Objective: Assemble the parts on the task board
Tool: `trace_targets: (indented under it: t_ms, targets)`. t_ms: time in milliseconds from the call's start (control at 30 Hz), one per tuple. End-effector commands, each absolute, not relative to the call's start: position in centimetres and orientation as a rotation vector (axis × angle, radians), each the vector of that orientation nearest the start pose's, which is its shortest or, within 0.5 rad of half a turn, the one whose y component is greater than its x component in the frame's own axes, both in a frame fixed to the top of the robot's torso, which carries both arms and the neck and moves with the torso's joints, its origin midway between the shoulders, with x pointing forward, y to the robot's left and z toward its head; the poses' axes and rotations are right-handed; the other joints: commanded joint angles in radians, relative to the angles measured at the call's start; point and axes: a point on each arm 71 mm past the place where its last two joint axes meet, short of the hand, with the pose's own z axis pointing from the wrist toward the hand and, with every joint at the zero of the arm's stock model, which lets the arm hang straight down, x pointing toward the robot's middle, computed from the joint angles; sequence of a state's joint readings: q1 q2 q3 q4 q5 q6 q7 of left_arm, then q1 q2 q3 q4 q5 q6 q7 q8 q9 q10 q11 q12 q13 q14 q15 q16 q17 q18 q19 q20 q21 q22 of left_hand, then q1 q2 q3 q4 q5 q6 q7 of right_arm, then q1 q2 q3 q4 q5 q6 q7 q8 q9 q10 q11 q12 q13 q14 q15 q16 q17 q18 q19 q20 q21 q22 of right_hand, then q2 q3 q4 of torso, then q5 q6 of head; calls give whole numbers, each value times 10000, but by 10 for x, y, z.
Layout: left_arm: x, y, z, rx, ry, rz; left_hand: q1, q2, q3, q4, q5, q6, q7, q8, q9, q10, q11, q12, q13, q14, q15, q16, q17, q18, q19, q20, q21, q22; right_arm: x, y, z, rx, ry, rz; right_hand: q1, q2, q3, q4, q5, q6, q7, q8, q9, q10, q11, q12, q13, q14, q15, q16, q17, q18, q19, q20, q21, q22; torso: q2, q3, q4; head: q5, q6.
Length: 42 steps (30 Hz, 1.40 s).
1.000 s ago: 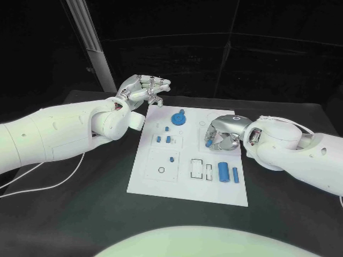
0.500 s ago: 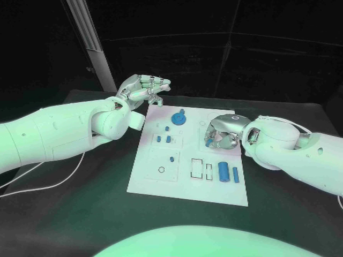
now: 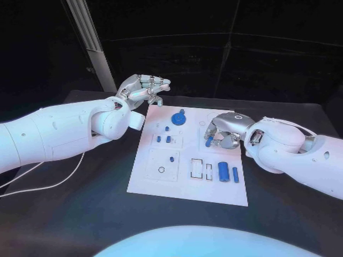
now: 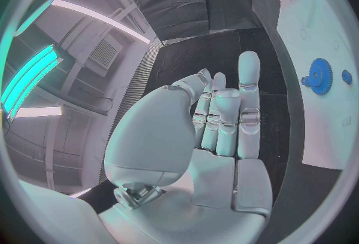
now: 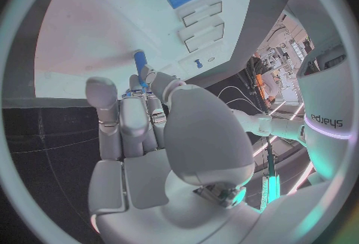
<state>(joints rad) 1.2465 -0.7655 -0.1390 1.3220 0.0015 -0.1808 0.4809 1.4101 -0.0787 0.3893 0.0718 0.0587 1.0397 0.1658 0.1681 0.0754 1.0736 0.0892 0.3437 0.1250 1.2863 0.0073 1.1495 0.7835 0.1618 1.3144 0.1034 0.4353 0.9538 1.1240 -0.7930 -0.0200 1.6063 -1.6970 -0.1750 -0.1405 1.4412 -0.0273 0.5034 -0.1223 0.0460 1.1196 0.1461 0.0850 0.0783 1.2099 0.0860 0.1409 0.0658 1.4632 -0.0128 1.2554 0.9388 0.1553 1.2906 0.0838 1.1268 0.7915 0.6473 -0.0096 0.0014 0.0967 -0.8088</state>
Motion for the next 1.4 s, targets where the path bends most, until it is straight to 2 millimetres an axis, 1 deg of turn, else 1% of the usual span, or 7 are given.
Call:
trace_targets:
  t_ms: [33, 300, 467, 633, 833, 967, 1400]
  targets:
    - [520, 226, -194, -10290, 14107, -15724, -95, -24, 69, 0, 18, -79, 4, 56, -7, -67, 31, 28, 14, -78, 26, 15, -6, 170, -63, 16, -63, -4, 445, -148, -198, -3989, 16539, 6945, -76, -139, 139, 56, 67, -22, 46, -79, -16, 92, -110, -50, 29, 112, -13, 70, -9, -159, 18, 46, 60, 30, -2, -3, 7, -10, 29]
    - [520, 227, -194, -10292, 14102, -15714, -95, -24, 69, 0, 18, -79, 4, 56, -7, -67, 31, 28, 14, -78, 26, 15, -6, 170, -63, 16, -63, -4, 428, -139, -185, -3750, 16184, 7927, -195, -195, 181, 66, 74, -24, 62, -100, -18, 74, -94, -81, 29, 117, 2, 95, 20, -161, 14, 61, 88, 57, 26, 13, 11, 44, 54]
    - [520, 225, -194, -10282, 14113, -15738, -95, -24, 69, 0, 18, -79, 4, 56, -7, -67, 31, 28, 14, -78, 26, 15, -6, 170, -63, 16, -63, -4, 422, -116, -182, -3999, 16045, 8684, -257, -211, 189, 84, 79, -25, 65, -108, -18, 67, -91, -93, 30, 117, 7, 99, 18, -160, 7, 67, 93, 58, 29, 4, 24, 94, 44]
    - [520, 224, -194, -10270, 14128, -15774, -93, -25, 83, -12, 19, -87, 1, 66, -6, -78, 28, 41, 17, -82, 25, 15, -8, 172, -65, 17, -64, -2, 418, -87, -183, -4455, 15929, 9383, -289, -211, 195, 96, 86, -27, 67, -113, -18, 63, -89, -100, 30, 117, 10, 102, 19, -158, 3, 70, 95, 57, 39, 23, 28, 134, 24]
    - [521, 221, -194, -10250, 14155, -15829, -93, -25, 83, -12, 19, -87, 1, 66, -6, -78, 28, 41, 17, -82, 25, 15, -8, 172, -65, 17, -64, -2, 404, -52, -194, -5249, 16031, 10148, -337, -211, 207, 113, 105, -40, 72, -127, -20, 42, -83, -120, 28, 113, 14, 94, -8, -152, -14, 75, 84, 31, 28, 4, 32, 181, 11]
    - [520, 220, -194, -10250, 14169, -15837, -93, -25, 83, -12, 19, -87, 1, 66, -6, -78, 28, 41, 17, -82, 25, 15, -8, 172, -65, 17, -64, -2, 401, -42, -202, -5425, 16260, 10324, -346, -204, 214, 117, 117, -43, 73, -129, -20, 36, -82, -125, 27, 111, 15, 92, -15, -150, -18, 76, 82, 25, 31, 0, -3, 258, -20]
    - [520, 219, -194, -10245, 14190, -15863, -90, -25, 99, -26, 20, -95, 0, 76, -5, -91, 28, 54, 19, -87, 23, 17, -10, 174, -67, 18, -65, 0, 398, -23, -224, -6060, 16755, 10116, -408, -203, 229, 137, 141, -61, 84, -144, -23, 11, -72, -150, 26, 103, 23, 79, -51, -143, -42, 82, 67, -9, 25, 9, 13, 359, -58]
